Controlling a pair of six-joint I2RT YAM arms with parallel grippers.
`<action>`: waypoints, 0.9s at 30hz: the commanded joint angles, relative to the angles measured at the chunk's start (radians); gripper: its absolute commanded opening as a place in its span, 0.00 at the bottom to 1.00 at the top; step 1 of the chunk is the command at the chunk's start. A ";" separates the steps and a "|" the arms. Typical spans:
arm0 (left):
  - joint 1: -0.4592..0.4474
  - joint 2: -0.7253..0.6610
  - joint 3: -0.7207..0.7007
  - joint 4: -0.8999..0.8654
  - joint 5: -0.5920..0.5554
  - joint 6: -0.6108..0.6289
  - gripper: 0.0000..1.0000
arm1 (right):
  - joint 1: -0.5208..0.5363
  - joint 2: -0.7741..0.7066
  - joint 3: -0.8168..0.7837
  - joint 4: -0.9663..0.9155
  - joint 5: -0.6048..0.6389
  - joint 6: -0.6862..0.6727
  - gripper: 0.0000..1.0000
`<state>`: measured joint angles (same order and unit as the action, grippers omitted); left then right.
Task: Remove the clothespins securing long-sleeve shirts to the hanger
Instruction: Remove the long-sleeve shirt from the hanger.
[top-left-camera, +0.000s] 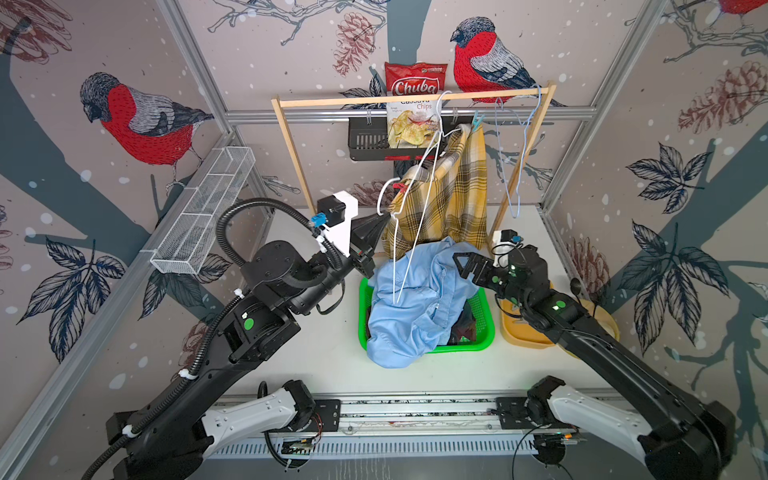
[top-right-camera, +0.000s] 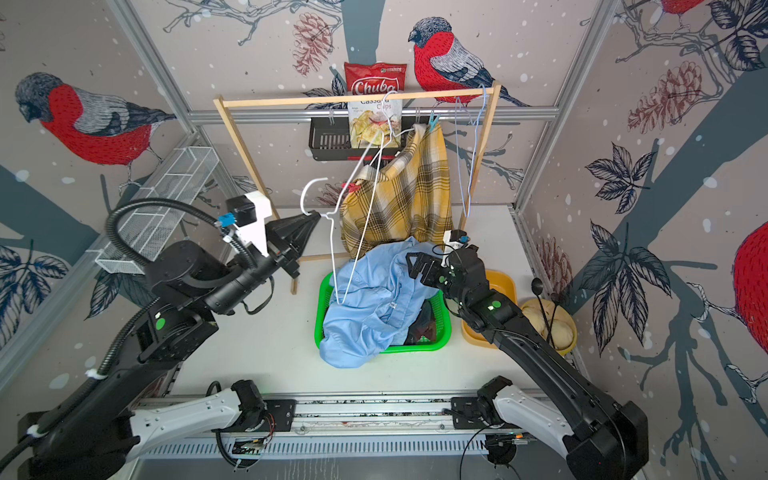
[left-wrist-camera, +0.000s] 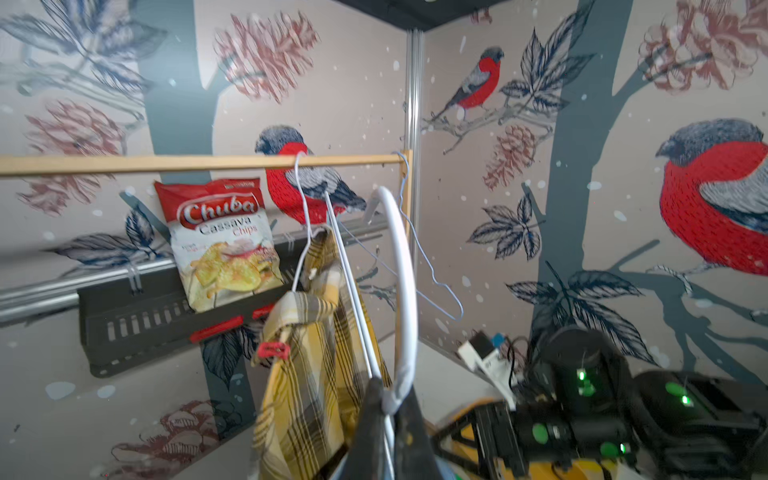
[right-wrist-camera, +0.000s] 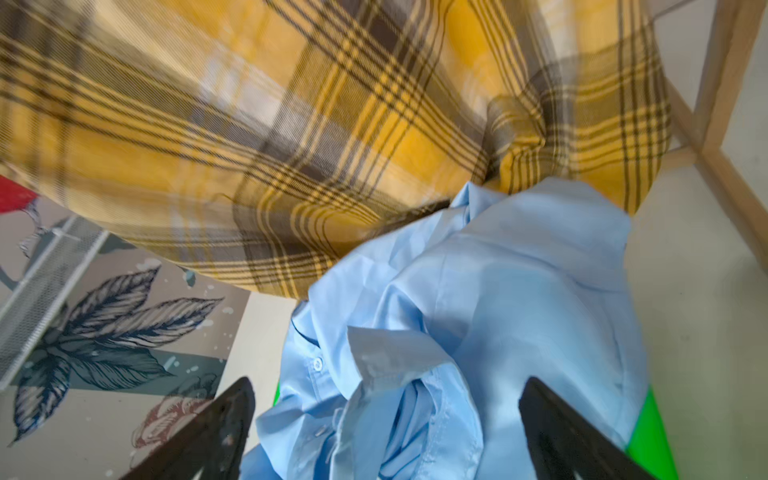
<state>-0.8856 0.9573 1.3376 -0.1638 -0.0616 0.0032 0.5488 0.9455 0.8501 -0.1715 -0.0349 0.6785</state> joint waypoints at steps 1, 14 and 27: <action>0.002 0.010 -0.027 -0.154 0.112 -0.031 0.00 | -0.065 -0.055 0.056 -0.017 -0.063 -0.018 1.00; -0.001 0.158 -0.140 -0.034 0.221 -0.067 0.00 | -0.079 -0.036 0.071 0.101 -0.317 0.162 0.88; -0.002 0.184 -0.169 0.029 0.278 -0.090 0.00 | 0.028 0.128 0.040 0.334 -0.388 0.283 0.72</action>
<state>-0.8871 1.1484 1.1759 -0.1997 0.1963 -0.0620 0.5686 1.0447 0.8730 0.0711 -0.3733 0.9230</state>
